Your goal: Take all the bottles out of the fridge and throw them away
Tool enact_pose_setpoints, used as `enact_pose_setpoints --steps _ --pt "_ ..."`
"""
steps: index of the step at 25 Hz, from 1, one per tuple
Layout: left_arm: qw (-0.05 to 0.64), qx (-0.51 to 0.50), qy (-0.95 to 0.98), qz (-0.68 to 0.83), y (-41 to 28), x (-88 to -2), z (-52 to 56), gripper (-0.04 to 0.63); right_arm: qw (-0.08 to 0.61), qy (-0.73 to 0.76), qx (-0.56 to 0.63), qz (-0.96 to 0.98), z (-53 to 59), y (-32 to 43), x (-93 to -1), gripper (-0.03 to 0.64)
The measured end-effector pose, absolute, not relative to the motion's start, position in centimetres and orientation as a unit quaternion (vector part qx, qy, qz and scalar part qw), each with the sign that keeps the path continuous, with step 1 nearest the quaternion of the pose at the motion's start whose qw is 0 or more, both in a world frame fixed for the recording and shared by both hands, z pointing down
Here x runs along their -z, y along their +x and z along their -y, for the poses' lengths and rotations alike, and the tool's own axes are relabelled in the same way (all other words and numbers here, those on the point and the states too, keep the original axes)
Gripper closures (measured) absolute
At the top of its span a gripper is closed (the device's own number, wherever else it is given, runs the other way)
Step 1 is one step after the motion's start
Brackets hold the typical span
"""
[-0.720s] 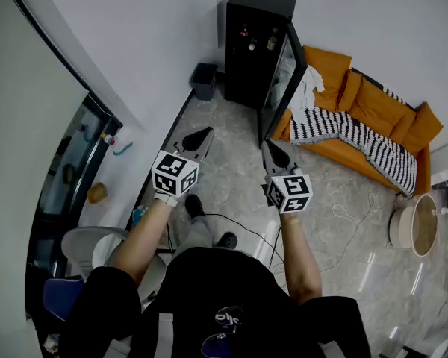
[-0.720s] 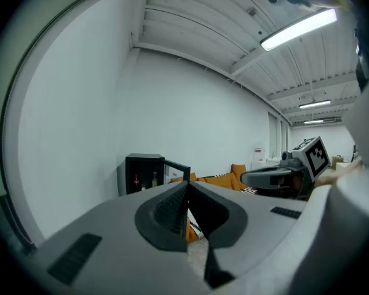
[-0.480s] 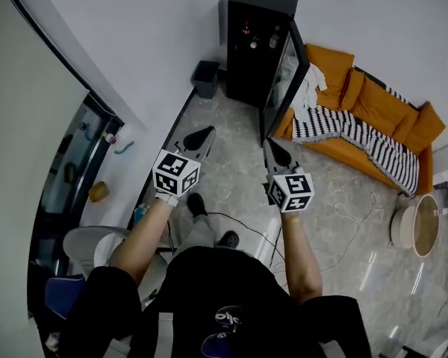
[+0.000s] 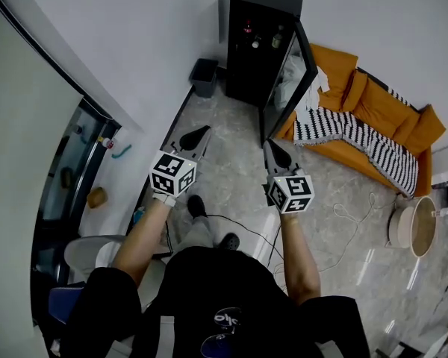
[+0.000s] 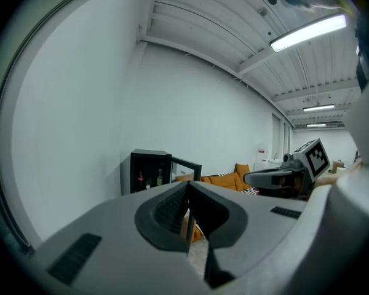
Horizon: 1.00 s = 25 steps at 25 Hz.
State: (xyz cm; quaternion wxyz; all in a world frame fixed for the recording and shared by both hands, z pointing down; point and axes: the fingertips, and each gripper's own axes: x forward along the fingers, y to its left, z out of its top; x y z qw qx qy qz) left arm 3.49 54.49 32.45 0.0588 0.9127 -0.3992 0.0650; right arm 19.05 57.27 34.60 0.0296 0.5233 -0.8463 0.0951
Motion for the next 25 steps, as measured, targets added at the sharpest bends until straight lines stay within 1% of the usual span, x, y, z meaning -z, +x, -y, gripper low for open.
enact_pose_setpoints --steps 12,17,25 --pt "0.074 -0.041 0.917 0.391 -4.5 -32.1 -42.9 0.595 0.055 0.539 -0.083 0.836 -46.3 11.8 -33.1 0.611" --pt "0.078 -0.032 0.919 0.386 -7.9 -32.6 -39.7 0.595 0.107 0.547 -0.046 0.829 -43.2 8.1 -33.8 0.611" --pt "0.083 -0.031 0.922 0.378 -11.0 -33.5 -36.5 0.595 0.103 0.551 -0.061 0.826 -39.9 5.1 -34.8 0.611"
